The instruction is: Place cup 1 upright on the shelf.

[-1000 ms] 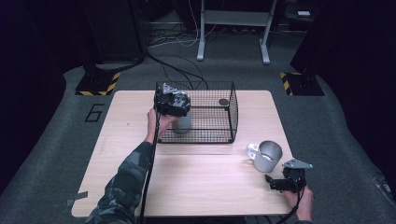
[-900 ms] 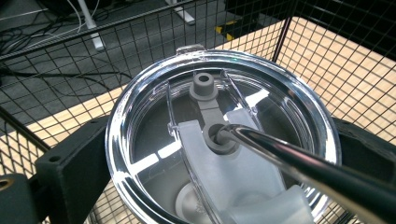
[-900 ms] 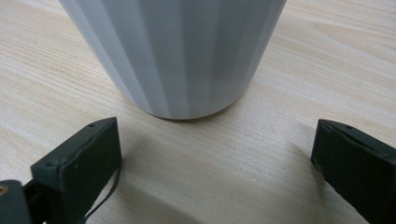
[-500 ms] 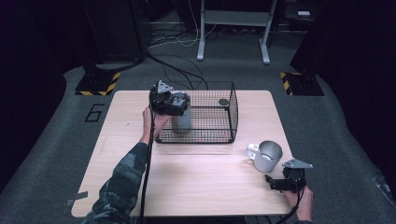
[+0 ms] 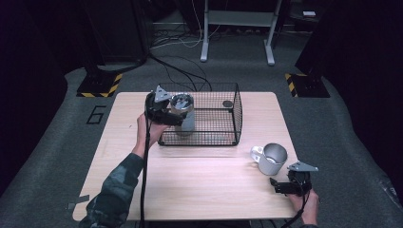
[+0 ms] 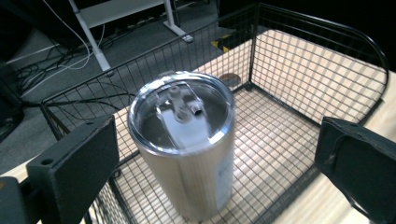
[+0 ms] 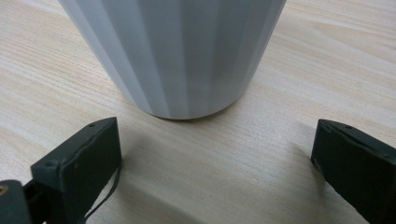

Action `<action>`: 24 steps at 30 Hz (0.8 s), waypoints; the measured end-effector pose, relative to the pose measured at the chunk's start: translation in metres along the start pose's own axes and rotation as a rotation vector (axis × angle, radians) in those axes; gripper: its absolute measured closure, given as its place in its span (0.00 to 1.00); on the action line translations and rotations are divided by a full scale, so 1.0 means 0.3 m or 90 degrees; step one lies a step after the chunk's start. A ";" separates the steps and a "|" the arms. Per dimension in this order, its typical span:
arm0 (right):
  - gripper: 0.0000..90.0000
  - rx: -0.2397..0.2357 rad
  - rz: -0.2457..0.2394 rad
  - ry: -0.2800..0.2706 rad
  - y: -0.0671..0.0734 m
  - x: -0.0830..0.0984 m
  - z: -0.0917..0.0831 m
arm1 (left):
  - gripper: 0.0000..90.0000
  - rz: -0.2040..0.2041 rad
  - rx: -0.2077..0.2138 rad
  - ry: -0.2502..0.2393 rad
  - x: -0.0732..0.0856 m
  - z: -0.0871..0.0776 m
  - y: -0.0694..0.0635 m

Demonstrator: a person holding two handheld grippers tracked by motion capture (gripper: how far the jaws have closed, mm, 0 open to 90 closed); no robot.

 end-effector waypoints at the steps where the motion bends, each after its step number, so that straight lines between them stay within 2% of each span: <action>1: 0.01 0.000 0.000 0.000 0.000 0.000 0.000 | 0.00 0.004 0.003 0.001 0.012 -0.015 -0.010; 15: 0.01 0.000 0.003 0.001 0.001 0.000 0.000 | 0.00 0.021 0.014 0.018 0.104 -0.107 -0.049; 19: 0.01 0.001 0.003 0.001 0.001 0.000 0.000 | 0.00 0.023 0.018 0.027 0.151 -0.122 -0.060; 20: 0.01 0.001 0.002 0.001 0.000 0.000 0.000 | 0.00 0.017 0.025 0.034 0.167 -0.125 -0.062; 24: 0.01 0.001 0.003 0.001 0.001 0.000 0.000 | 0.00 0.010 0.022 0.038 0.216 -0.141 -0.065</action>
Point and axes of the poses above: each handheld gripper's, and its own axes: z roughly forward along the jaws, x roughly out of its underside, y roughly to its left, the point moved 3 cm from there along z, roughly forward along the jaws, and after that the axes turned 4 degrees about x, right-handed, at the moved point
